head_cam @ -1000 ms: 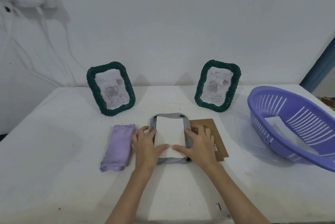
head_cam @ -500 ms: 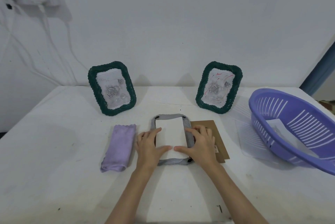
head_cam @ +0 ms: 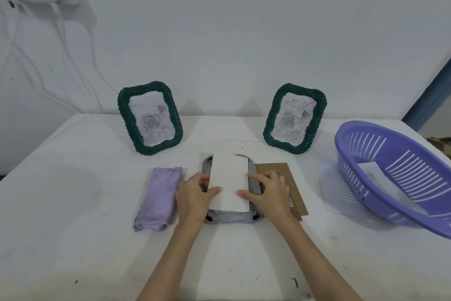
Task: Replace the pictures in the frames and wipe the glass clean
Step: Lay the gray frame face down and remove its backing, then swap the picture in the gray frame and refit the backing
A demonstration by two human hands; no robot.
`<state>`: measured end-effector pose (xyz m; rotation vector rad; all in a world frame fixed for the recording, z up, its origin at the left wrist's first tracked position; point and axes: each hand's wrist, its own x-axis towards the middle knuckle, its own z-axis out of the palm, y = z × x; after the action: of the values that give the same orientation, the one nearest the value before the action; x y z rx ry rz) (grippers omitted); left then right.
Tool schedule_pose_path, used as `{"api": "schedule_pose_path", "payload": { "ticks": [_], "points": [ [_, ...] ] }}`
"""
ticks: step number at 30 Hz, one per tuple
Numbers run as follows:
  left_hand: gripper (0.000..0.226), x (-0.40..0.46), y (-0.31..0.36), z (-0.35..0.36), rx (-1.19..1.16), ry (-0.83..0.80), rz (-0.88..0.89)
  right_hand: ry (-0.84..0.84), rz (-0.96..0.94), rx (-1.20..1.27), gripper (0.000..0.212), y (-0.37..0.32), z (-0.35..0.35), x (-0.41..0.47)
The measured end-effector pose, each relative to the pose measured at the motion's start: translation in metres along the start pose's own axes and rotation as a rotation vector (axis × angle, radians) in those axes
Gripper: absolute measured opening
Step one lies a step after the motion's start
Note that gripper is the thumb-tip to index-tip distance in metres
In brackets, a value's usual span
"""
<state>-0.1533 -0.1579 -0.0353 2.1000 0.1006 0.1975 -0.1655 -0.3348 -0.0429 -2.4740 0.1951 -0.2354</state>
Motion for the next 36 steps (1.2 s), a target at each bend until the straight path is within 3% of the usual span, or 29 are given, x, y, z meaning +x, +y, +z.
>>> {"api": "schedule_pose_path", "payload": {
  "ticks": [4,7,10,16,20,23,26,28,30,33,36],
  "points": [
    [0.023,-0.002,-0.002,-0.001,-0.05,0.05,-0.037,0.02,-0.044,-0.017,0.067,0.001,0.001,-0.004],
    [0.017,-0.001,0.0,-0.004,-0.102,0.071,-0.053,-0.002,-0.077,-0.026,0.042,0.004,-0.003,-0.002],
    [0.008,0.002,0.002,-0.009,-0.163,0.124,-0.048,-0.046,-0.105,-0.07,0.043,0.005,-0.006,-0.002],
    [0.024,0.01,0.0,-0.025,-0.404,0.249,-0.09,-0.109,-0.109,-0.138,0.05,-0.002,-0.009,-0.003],
    [0.029,0.013,0.01,-0.023,-0.381,0.112,-0.007,-0.065,-0.109,-0.009,0.049,0.0,-0.023,-0.004],
    [0.03,0.012,0.031,-0.002,-0.4,-0.045,0.079,0.202,-0.14,-0.006,0.038,0.01,-0.058,-0.001],
    [0.031,0.005,0.056,0.034,-0.406,-0.194,0.126,0.439,-0.142,-0.252,0.037,0.034,-0.107,-0.002],
    [0.031,0.0,0.069,0.061,-0.431,-0.281,0.128,0.409,-0.045,-0.457,0.044,0.055,-0.137,-0.009],
    [0.033,-0.004,0.08,0.086,-0.419,-0.37,0.116,0.263,0.096,-0.567,0.047,0.072,-0.158,-0.019],
    [0.038,-0.007,0.092,0.119,-0.33,-0.47,0.103,0.153,0.144,-0.404,0.041,0.085,-0.177,-0.028],
    [0.039,-0.011,0.104,0.143,-0.273,-0.547,0.103,0.187,0.122,-0.274,0.039,0.091,-0.191,-0.025]
  ]
}}
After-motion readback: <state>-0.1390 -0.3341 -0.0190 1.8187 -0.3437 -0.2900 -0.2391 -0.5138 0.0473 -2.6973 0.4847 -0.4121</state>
